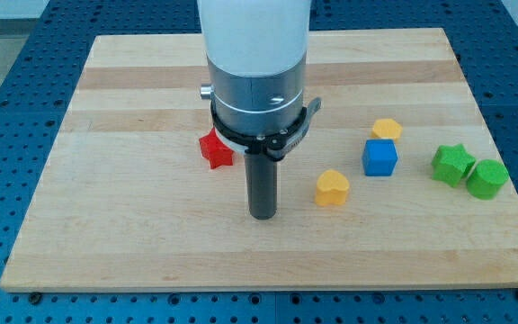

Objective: Point your arm to the bottom of the yellow heart

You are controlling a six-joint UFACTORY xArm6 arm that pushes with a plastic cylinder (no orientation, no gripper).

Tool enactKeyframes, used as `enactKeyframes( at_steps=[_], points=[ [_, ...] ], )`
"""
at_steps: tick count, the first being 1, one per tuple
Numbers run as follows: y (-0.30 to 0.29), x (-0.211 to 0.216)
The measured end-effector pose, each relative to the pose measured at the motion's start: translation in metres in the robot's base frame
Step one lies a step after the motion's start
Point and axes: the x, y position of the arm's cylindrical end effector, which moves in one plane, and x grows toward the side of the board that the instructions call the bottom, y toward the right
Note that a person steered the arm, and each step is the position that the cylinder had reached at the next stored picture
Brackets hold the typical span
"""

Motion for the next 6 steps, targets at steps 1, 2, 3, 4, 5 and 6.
enactKeyframes(
  at_steps=[1,2,3,4,5,6],
  points=[
    [0.01,0.004],
    [0.026,0.004],
    [0.041,0.004],
    [0.053,0.005],
    [0.069,0.008],
    [0.085,0.008]
  ],
)
